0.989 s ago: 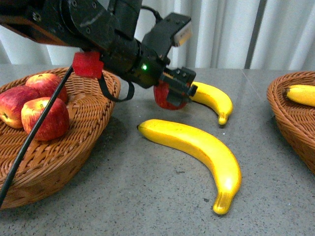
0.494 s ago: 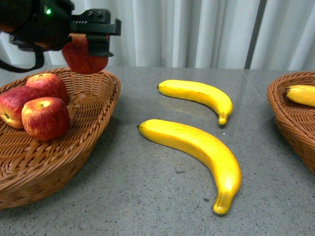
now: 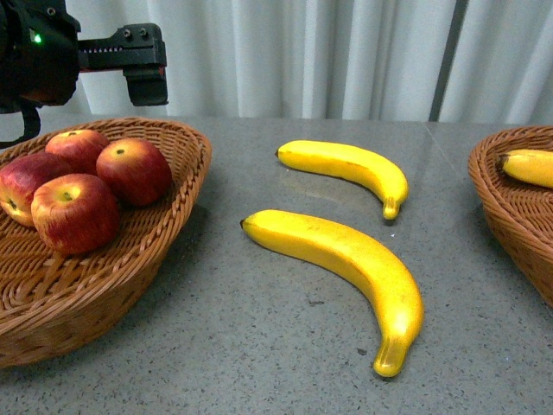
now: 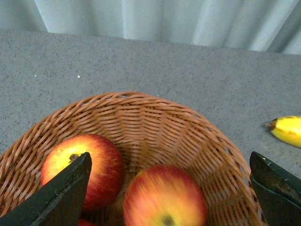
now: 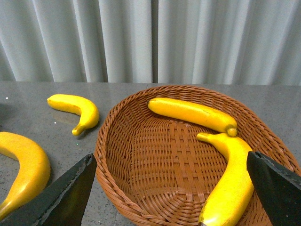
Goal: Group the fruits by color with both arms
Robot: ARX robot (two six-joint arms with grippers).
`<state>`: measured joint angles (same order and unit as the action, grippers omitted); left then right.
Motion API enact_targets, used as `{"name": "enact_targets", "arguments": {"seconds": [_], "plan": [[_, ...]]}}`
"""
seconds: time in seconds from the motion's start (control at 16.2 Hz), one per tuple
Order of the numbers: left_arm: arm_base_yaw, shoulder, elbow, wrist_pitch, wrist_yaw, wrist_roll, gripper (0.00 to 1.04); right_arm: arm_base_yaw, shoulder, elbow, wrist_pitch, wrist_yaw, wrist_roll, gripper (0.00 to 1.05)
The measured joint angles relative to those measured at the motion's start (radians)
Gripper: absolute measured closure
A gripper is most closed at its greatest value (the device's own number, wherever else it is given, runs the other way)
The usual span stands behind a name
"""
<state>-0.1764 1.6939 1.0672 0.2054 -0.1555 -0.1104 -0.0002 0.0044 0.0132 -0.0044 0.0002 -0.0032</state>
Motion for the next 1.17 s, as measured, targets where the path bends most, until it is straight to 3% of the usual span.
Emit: {"name": "enact_targets", "arguments": {"seconds": [0.25, 0.56, 0.68, 0.87, 0.99, 1.17], "plan": [[-0.027, -0.169, -0.089, 0.080, -0.003, 0.014, 0.07, 0.000, 0.000, 0.000, 0.000, 0.000, 0.000, 0.07], [-0.111, -0.542, -0.308, 0.109, -0.108, 0.081, 0.07, 0.000, 0.000, 0.000, 0.000, 0.000, 0.000, 0.07], [-0.097, -0.742, -0.452, 0.122, -0.102, 0.093, 0.26, 0.000, 0.000, 0.000, 0.000, 0.000, 0.000, 0.07], [-0.006, -0.968, -0.670, 0.132, -0.047, 0.093, 0.53, 0.000, 0.000, 0.000, 0.000, 0.000, 0.000, 0.07], [0.028, -1.029, -0.766, 0.160, 0.006, 0.093, 0.78, 0.000, 0.000, 0.000, 0.000, 0.000, 0.000, 0.07], [0.067, -1.101, -0.853, 0.164, 0.042, 0.093, 1.03, 0.000, 0.000, 0.000, 0.000, 0.000, 0.000, 0.07]]}}
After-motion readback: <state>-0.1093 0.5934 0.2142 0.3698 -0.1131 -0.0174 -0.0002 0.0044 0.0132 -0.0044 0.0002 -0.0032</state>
